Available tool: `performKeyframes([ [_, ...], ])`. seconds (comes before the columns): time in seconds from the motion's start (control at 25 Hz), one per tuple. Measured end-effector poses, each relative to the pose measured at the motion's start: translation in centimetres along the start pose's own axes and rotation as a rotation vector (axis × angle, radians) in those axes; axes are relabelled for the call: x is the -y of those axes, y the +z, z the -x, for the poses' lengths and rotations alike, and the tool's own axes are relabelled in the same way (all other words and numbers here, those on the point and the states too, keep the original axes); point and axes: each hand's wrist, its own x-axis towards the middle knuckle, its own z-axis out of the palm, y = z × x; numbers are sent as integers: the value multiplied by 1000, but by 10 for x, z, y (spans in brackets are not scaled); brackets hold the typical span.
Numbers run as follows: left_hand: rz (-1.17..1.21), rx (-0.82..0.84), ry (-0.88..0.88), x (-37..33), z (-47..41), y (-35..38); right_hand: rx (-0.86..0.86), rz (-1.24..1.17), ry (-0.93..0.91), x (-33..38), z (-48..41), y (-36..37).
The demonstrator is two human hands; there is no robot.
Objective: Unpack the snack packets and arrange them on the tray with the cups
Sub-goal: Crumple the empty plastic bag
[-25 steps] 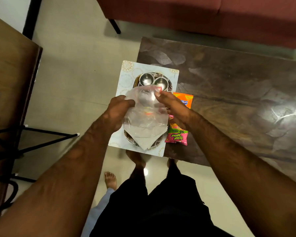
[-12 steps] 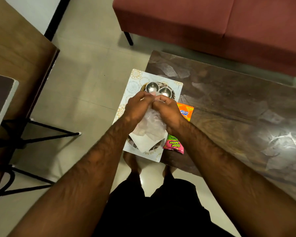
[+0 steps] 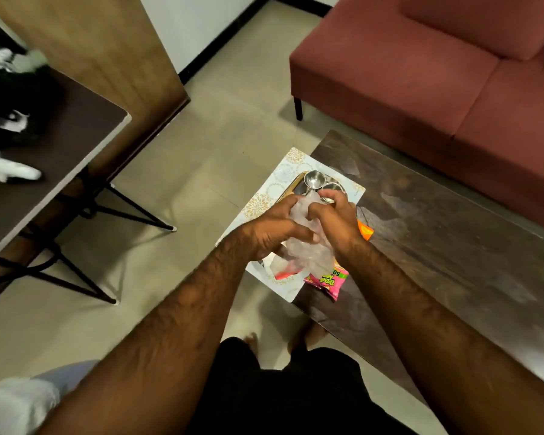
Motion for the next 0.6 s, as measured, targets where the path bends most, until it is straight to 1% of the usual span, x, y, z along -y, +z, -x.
performKeyframes([
  [0.04, -2, -58, 51, 2, 6, 3, 11, 0, -20, 2, 11, 0],
  [0.08, 18, -116, 112, 4, 13, 8, 55, -69, -21, 4, 23, -1],
  [0.16, 103, -221, 207, 9, 25, 19, 192, -241, 6, 1, 50, -6],
  [0.2, 147, -263, 231, 14, 30, 24, 245, -286, 1, -3, 63, -10],
  [0.32, 258, -357, 201, 30, 56, 48, 363, -244, -49, -29, 114, -28],
  [0.36, 289, -368, 186, 36, 66, 61, 372, -234, -75, -41, 133, -35],
  [0.44, 355, -335, 166, 42, 83, 86, 287, -214, -133, -60, 158, -46],
  [0.52, 437, -172, 88, 47, 100, 111, 149, -174, -190, -74, 182, -65],
  [0.6, 491, 9, -65, 48, 115, 139, 23, -151, -210, -90, 206, -95],
])
